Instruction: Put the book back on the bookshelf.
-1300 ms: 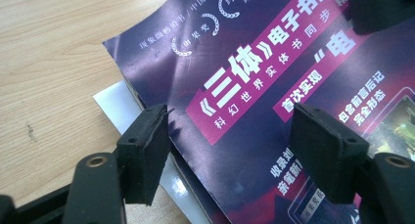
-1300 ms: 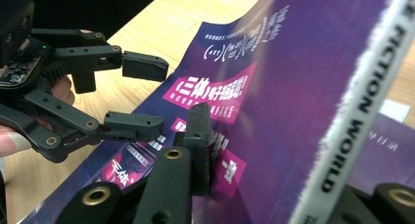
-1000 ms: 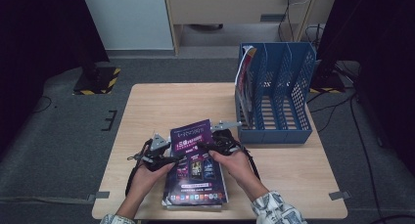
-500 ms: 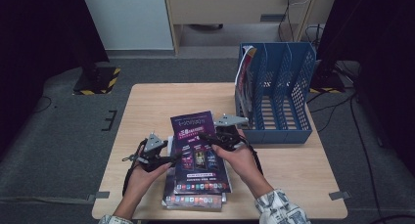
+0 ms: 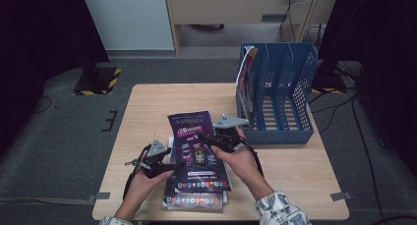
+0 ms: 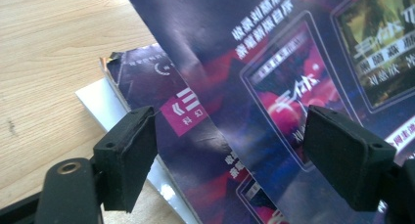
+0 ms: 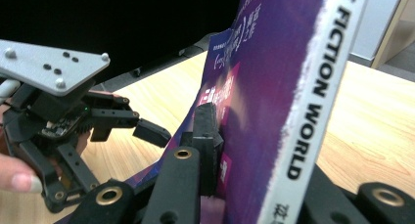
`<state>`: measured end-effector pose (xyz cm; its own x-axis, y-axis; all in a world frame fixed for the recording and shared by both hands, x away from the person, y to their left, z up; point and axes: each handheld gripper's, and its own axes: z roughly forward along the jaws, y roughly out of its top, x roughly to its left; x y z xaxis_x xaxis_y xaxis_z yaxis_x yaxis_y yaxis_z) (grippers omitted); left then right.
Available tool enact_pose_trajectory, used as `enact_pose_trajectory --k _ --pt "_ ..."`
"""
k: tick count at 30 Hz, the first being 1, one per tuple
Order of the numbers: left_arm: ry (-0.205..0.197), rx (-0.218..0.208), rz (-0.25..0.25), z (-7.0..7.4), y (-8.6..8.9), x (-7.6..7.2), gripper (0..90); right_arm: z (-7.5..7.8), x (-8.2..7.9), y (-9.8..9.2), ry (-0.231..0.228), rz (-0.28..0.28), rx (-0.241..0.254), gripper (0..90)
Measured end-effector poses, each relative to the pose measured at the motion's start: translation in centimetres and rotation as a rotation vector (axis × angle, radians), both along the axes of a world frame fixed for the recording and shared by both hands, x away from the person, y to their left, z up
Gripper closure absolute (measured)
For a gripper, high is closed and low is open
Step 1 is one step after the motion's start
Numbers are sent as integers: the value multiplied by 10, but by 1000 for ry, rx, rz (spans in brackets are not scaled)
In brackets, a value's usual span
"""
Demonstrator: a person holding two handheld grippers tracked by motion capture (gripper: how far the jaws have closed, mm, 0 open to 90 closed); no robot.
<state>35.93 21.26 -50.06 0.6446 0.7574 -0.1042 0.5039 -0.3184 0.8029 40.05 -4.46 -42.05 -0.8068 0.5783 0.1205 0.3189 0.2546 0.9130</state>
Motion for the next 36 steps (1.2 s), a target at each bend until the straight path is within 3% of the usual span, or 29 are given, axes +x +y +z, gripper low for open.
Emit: enact_pose_trajectory --k 10,19,25,30,36 --pt "37 -44 -24 -5 1 4 233 3 0 1 -20 8 12 800" --pt "46 -57 -54 -4 -4 4 403 4 -2 2 -31 21 17 803" --pt "70 -46 -51 -5 -2 7 445 3 -3 5 -38 32 9 806" --pt "83 -64 -36 -4 3 10 568 3 -4 5 -37 34 10 808" --pt "77 -40 -25 -2 6 12 736 3 -6 5 -42 45 13 810"
